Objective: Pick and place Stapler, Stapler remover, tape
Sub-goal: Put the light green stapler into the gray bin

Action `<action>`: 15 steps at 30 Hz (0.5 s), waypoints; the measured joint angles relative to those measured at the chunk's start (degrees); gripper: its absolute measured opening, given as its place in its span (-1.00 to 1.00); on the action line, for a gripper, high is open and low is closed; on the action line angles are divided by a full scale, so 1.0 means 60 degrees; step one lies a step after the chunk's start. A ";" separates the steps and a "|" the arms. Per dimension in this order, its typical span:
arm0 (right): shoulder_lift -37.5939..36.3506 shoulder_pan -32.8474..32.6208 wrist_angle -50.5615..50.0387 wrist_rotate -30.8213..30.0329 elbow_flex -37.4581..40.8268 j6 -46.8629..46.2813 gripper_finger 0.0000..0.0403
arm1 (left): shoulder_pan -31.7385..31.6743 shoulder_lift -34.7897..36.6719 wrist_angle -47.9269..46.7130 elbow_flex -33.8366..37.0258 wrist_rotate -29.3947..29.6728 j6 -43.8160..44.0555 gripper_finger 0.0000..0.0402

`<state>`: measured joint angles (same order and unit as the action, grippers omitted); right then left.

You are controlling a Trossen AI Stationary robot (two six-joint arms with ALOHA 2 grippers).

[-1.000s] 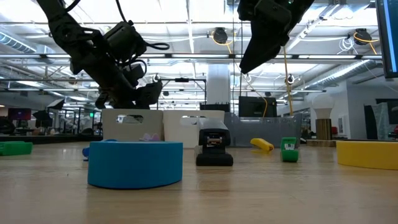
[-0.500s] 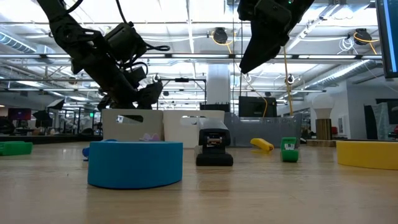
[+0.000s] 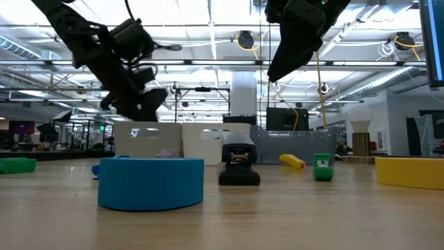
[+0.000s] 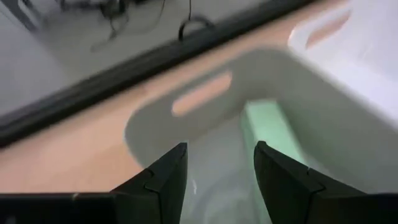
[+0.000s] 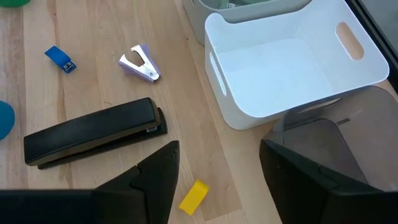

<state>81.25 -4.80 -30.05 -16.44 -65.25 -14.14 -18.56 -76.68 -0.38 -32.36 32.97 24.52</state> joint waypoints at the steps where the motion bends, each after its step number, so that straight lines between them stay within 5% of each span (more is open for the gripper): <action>1: 0.0000 0.0000 0.0001 0.0003 0.0000 0.0016 0.07 | -0.0121 -0.0009 -0.0258 -0.0004 -0.0264 0.0081 -0.07; 15: 0.0000 0.0254 0.0009 0.0003 0.0000 0.0053 0.07 | -0.1000 -0.0162 -0.0852 -0.0015 -0.2160 0.0498 -0.07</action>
<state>81.25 -3.27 -29.99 -16.43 -65.25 -13.82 -24.56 -77.65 -5.50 -32.45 20.00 27.51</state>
